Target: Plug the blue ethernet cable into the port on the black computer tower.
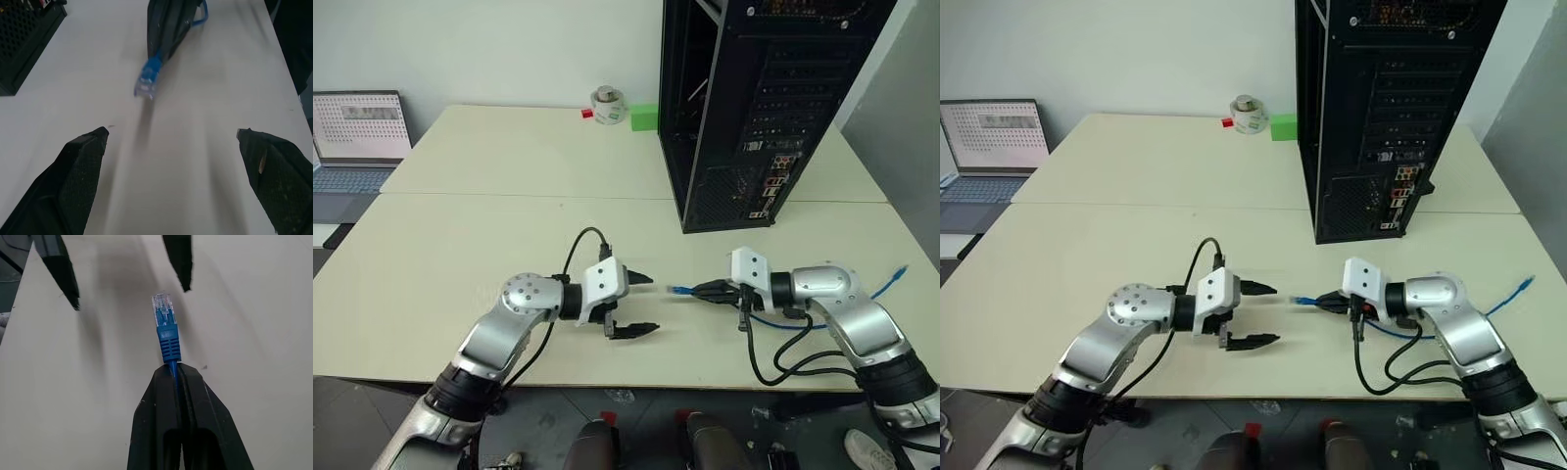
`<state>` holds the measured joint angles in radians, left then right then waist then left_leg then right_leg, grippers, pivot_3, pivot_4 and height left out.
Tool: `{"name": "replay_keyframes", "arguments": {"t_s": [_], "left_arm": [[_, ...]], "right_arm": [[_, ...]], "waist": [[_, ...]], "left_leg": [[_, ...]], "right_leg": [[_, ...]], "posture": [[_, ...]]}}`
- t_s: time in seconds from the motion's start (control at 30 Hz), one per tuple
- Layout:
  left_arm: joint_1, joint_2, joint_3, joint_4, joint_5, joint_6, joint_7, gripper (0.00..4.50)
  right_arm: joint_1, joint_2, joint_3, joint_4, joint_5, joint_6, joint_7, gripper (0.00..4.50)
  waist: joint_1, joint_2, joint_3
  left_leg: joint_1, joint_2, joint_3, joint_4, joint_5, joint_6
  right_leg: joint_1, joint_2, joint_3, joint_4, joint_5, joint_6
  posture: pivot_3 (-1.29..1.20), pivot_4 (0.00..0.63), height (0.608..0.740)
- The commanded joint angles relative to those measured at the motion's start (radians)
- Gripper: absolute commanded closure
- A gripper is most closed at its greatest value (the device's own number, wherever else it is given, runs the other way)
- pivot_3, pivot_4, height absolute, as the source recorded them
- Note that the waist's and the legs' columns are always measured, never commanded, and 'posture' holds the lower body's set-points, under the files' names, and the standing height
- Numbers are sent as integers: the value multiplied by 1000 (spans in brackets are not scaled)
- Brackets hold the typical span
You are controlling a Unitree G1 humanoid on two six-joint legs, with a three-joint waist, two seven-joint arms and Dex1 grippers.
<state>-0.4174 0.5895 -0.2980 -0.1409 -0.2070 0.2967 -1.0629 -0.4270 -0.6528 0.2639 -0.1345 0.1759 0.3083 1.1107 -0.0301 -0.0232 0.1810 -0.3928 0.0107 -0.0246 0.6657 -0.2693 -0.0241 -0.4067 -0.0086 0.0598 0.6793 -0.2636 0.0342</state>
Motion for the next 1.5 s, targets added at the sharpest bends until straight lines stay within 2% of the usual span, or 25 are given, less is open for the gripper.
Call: {"name": "replay_keyframes", "arguments": {"t_s": [0.03,0.1,0.23,0.4,0.43,0.77,0.97,1.1,1.23,1.4,1.5], "left_arm": [[-35,-11,-7,19,12,-12,-14,0],[-44,-14,-9,21,8,-6,-19,0],[-50,-16,-11,28,11,-10,-32,695],[-57,-27,-8,29,8,-3,-34,1802],[-58,-30,-8,30,9,-2,-33,2138],[-57,-48,-14,50,29,-21,-24,4214],[-55,-51,-14,72,52,-67,-20,4219],[-47,-52,-16,100,85,-165,-15,4219],[-37,-48,-21,132,127,-297,-12,4219],[-36,-29,-30,227,249,-611,45,4219],[-45,-31,-9,323,368,-925,193,4219]], "right_arm": [[-33,2,14,-24,-13,-4,6,4480],[-36,4,20,-24,-16,-4,7,4480],[-42,6,25,-23,-18,-2,7,4500],[-45,6,31,-26,-23,-1,13,4500],[-47,8,32,-28,-23,1,14,4500],[-55,16,37,-34,-28,12,19,4500],[-60,17,39,-37,-33,15,19,4500],[-68,17,34,-31,-33,3,23,3710],[-76,-11,10,-38,-13,13,54,2700],[-70,-87,-75,-83,101,130,114,1598],[-47,-90,-146,-133,237,286,102,1408]], "waist": [[0,0,0],[-1,0,0],[-1,0,0],[0,0,0],[0,0,0],[-1,0,0],[-1,0,0],[-1,0,0],[0,0,0],[1,0,0],[2,0,0]], "left_leg": [[0,0,0,0,0,0],[0,0,0,0,0,0],[0,0,0,0,0,0],[0,0,0,0,0,0],[0,0,0,0,0,0],[0,0,0,0,0,0],[0,0,0,0,0,0],[0,0,0,0,0,0],[0,0,0,0,0,0],[0,0,0,0,0,0],[0,0,-1,0,0,0]], "right_leg": [[0,0,0,0,0,0],[0,0,0,0,0,0],[0,0,0,0,0,0],[0,0,0,0,0,0],[0,0,0,0,0,0],[0,0,0,0,0,0],[0,0,0,0,0,0],[0,0,0,0,0,0],[0,0,0,0,0,0],[0,-1,0,0,0,0],[0,-2,-1,0,0,0]], "posture": [[0,150,740],[0,150,740],[0,150,740],[0,150,740],[0,150,740],[0,150,740],[0,150,740],[0,150,740],[0,150,740],[0,150,740],[0,150,740]]}}
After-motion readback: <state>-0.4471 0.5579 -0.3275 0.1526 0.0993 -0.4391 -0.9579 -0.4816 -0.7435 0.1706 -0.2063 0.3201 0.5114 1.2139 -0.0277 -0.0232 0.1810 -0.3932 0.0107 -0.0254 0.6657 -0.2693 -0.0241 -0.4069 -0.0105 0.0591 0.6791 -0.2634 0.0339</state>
